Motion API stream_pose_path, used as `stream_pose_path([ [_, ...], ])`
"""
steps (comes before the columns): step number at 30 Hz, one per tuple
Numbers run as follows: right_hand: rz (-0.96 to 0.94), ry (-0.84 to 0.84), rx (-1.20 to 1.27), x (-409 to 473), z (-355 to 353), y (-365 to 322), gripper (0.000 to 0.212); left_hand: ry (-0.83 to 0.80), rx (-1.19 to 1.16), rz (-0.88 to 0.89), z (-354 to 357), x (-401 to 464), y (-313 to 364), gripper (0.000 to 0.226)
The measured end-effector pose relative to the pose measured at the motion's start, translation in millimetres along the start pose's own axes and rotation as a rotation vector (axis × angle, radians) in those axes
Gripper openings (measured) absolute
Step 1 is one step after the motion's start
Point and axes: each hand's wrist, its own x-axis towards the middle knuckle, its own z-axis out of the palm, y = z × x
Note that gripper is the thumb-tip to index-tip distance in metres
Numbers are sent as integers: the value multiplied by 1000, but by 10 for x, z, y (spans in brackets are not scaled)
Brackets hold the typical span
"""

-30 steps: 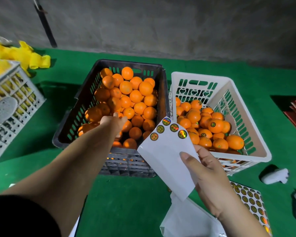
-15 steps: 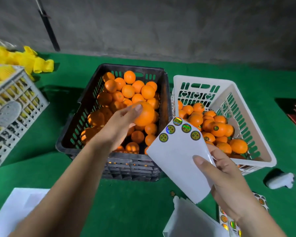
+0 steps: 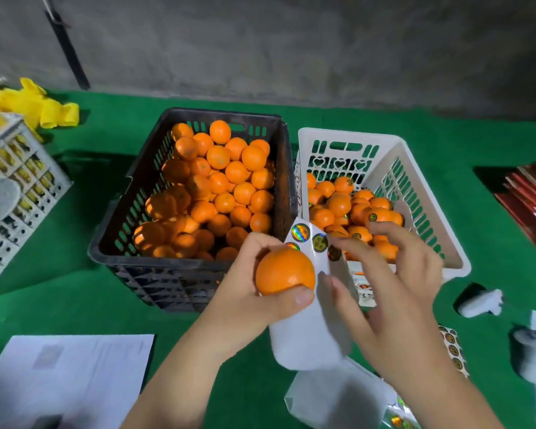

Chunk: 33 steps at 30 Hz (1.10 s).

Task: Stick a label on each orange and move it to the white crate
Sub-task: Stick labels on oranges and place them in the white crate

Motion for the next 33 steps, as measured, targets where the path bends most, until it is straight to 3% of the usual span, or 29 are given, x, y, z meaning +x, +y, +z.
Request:
stream_pose_path([
  [6,175,-164,530,34,-184,-47,16,-76,37,66,68,-206,51,89],
  [9,243,-167,656,44,-233,-77,3,-125,106,74,49,-252,115,96],
  [16,160,-210,534,78,-304,-44,17,-156,110,72,106,-264,195,89],
  [24,-34,-173,187,16,-224,47,15,-150,133,56,165,-240,158,81],
  [29,-59,-205,200,-21,-173,76,28,-114,149,41,178,-241,129,75],
  [33,21,-226,353,-16,-179,158,19,-118,147,34,176,-241,136,69],
])
